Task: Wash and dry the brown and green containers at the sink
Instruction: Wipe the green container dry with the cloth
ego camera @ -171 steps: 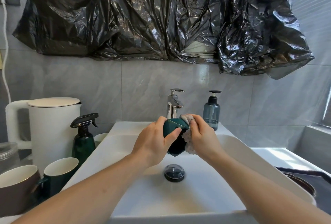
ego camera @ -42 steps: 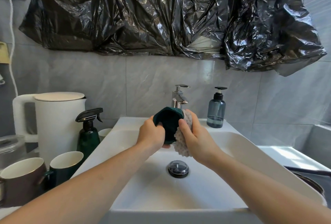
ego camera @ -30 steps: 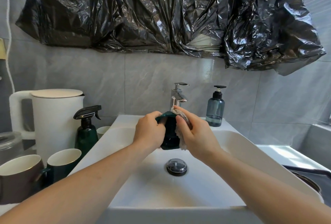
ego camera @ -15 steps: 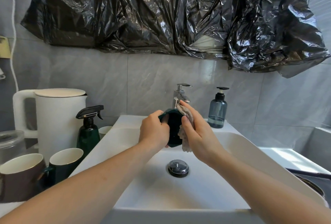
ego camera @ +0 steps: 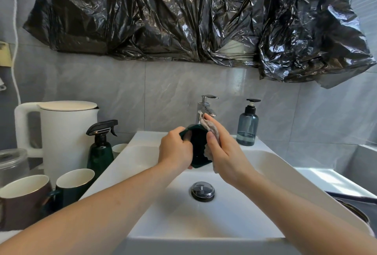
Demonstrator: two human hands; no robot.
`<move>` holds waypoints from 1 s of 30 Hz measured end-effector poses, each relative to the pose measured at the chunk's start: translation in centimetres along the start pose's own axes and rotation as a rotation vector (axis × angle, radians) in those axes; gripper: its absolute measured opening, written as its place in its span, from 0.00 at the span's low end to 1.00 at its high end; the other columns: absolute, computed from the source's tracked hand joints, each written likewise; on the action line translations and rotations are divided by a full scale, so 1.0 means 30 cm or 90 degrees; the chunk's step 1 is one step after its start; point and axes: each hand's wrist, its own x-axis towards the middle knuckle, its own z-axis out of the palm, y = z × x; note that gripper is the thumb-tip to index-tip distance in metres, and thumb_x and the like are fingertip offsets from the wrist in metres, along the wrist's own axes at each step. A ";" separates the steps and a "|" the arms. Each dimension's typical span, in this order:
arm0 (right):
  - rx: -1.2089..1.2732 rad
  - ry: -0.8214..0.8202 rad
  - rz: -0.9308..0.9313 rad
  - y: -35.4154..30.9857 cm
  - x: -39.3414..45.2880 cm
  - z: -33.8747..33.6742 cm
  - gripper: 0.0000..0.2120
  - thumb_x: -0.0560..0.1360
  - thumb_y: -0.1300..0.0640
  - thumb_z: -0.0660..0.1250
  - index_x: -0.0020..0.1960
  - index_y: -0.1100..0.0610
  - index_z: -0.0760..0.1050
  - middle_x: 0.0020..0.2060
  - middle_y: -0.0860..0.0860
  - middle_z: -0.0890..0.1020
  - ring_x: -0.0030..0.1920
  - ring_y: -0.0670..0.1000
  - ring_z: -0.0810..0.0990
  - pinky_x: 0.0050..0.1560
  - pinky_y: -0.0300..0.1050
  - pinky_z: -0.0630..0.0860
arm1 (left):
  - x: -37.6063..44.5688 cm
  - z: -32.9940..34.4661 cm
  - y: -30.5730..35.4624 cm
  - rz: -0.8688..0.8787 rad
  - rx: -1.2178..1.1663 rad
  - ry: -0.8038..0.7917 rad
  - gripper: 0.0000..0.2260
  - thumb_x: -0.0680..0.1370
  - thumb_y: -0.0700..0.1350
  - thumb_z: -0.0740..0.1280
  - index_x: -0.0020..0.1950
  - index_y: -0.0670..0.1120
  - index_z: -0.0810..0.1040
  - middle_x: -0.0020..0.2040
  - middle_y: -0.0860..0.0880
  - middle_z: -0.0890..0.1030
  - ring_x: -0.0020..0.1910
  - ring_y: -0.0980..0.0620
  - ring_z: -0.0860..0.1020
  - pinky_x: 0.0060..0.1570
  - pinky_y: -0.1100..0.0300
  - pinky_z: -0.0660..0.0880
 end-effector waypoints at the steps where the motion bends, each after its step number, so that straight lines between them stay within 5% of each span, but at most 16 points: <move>1: 0.005 0.004 0.001 -0.002 -0.001 0.000 0.25 0.82 0.39 0.54 0.79 0.33 0.59 0.53 0.33 0.74 0.50 0.36 0.71 0.54 0.43 0.72 | 0.001 0.002 -0.002 -0.024 -0.025 0.001 0.10 0.85 0.45 0.62 0.47 0.51 0.81 0.47 0.44 0.83 0.39 0.43 0.82 0.20 0.56 0.78; 4: -0.021 -0.008 0.008 -0.006 -0.013 -0.002 0.25 0.85 0.45 0.55 0.82 0.38 0.57 0.61 0.41 0.81 0.59 0.38 0.78 0.66 0.42 0.74 | 0.020 -0.006 -0.004 -0.149 -0.136 0.042 0.09 0.86 0.48 0.62 0.59 0.47 0.81 0.57 0.43 0.82 0.47 0.33 0.83 0.22 0.51 0.81; 6: -0.048 -0.054 0.012 -0.017 -0.023 0.005 0.27 0.86 0.47 0.55 0.82 0.35 0.51 0.53 0.46 0.84 0.52 0.43 0.82 0.59 0.44 0.79 | 0.036 -0.025 0.001 -0.244 -0.236 0.085 0.10 0.87 0.49 0.61 0.64 0.47 0.77 0.62 0.43 0.79 0.48 0.31 0.84 0.21 0.54 0.80; 8: -0.072 -0.089 0.018 -0.028 -0.028 0.014 0.28 0.87 0.48 0.55 0.82 0.34 0.48 0.58 0.50 0.84 0.54 0.50 0.83 0.58 0.46 0.81 | 0.044 -0.037 0.002 -0.303 -0.313 0.103 0.13 0.88 0.50 0.61 0.69 0.46 0.75 0.64 0.42 0.79 0.47 0.33 0.85 0.20 0.58 0.78; 12: -0.080 -0.084 0.003 -0.043 -0.027 0.016 0.30 0.86 0.46 0.54 0.83 0.37 0.43 0.74 0.40 0.73 0.71 0.42 0.73 0.73 0.44 0.69 | 0.022 -0.026 0.014 -0.338 -0.360 0.044 0.14 0.87 0.43 0.58 0.71 0.44 0.74 0.60 0.39 0.81 0.37 0.42 0.85 0.23 0.59 0.78; 16: -0.026 -0.022 0.001 -0.038 -0.016 0.008 0.33 0.85 0.44 0.58 0.84 0.41 0.45 0.79 0.32 0.61 0.77 0.32 0.59 0.79 0.42 0.60 | 0.020 -0.001 0.009 -0.283 -0.312 -0.041 0.14 0.83 0.39 0.58 0.66 0.42 0.78 0.56 0.39 0.84 0.45 0.41 0.85 0.27 0.58 0.81; 23: -0.064 0.057 0.003 -0.046 0.004 -0.026 0.23 0.85 0.51 0.61 0.79 0.46 0.66 0.72 0.41 0.74 0.73 0.36 0.69 0.76 0.42 0.66 | 0.000 0.020 -0.026 -0.130 -0.185 -0.191 0.06 0.80 0.43 0.69 0.55 0.47 0.84 0.53 0.42 0.87 0.49 0.42 0.87 0.41 0.46 0.87; 27: -0.079 0.060 0.022 -0.066 -0.001 -0.044 0.19 0.84 0.50 0.62 0.74 0.46 0.73 0.68 0.43 0.79 0.69 0.40 0.75 0.70 0.39 0.70 | -0.016 0.003 -0.007 -0.015 -0.094 -0.174 0.09 0.76 0.52 0.72 0.55 0.54 0.82 0.50 0.50 0.86 0.46 0.47 0.86 0.35 0.50 0.85; 30: -0.071 0.060 0.028 -0.075 -0.042 -0.053 0.15 0.84 0.52 0.62 0.70 0.45 0.77 0.62 0.41 0.83 0.64 0.40 0.79 0.64 0.37 0.74 | -0.017 -0.021 0.029 0.048 0.027 -0.132 0.08 0.73 0.57 0.69 0.46 0.55 0.83 0.42 0.53 0.86 0.45 0.48 0.84 0.46 0.48 0.83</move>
